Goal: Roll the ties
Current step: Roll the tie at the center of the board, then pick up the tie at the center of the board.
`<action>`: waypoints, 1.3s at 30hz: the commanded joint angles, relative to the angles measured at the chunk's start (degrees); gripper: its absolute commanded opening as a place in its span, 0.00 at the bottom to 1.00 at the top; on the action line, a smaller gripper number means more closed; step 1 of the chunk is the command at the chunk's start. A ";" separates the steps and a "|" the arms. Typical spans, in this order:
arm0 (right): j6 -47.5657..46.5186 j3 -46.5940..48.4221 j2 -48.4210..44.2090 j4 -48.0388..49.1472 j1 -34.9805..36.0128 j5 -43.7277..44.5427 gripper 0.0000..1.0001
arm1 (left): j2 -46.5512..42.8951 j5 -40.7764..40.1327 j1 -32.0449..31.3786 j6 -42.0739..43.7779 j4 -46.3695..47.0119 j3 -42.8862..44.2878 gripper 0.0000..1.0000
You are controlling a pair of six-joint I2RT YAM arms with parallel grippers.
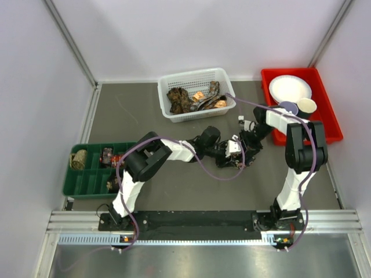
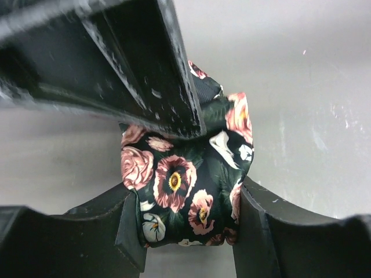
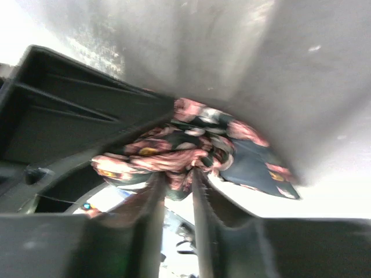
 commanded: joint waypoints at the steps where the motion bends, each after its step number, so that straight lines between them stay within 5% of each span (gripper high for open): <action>1: -4.01 1.82 -2.15 3.49 -6.21 -3.04 0.38 | 0.03 -7.32 0.27 2.97 -23.57 -3.11 0.22; 2: -4.45 1.82 -3.55 2.35 -6.93 -4.63 0.50 | 0.20 -8.02 0.27 3.06 -25.33 -3.29 0.20; 6: -5.86 0.86 -3.83 2.33 -12.73 -8.34 0.65 | 1.08 -9.43 0.19 3.59 -27.98 -2.94 0.15; 9: -4.99 -0.64 -2.17 5.57 -13.79 -8.96 0.88 | 2.66 -9.96 0.27 3.68 -30.78 -0.75 0.14; 11: -3.93 -1.60 -0.94 7.25 -13.79 -8.95 0.91 | 3.62 -9.96 0.27 3.59 -31.76 0.92 0.13; 17: -3.75 -3.01 4.60 10.08 -12.30 -12.28 0.90 | 3.89 -9.70 0.27 3.24 -32.46 1.90 0.12; 28: -12.00 -5.83 6.19 4.80 -10.72 -28.46 0.68 | 4.77 -9.43 0.27 2.54 -32.90 2.51 0.13; 36: -12.03 -6.53 3.82 4.17 -10.45 -29.18 0.82 | 5.30 -9.35 0.27 2.45 -33.25 3.39 0.14; 39: -11.14 -6.44 3.64 4.62 -9.05 -28.04 0.80 | 5.47 -9.78 0.27 2.27 -33.26 3.65 0.14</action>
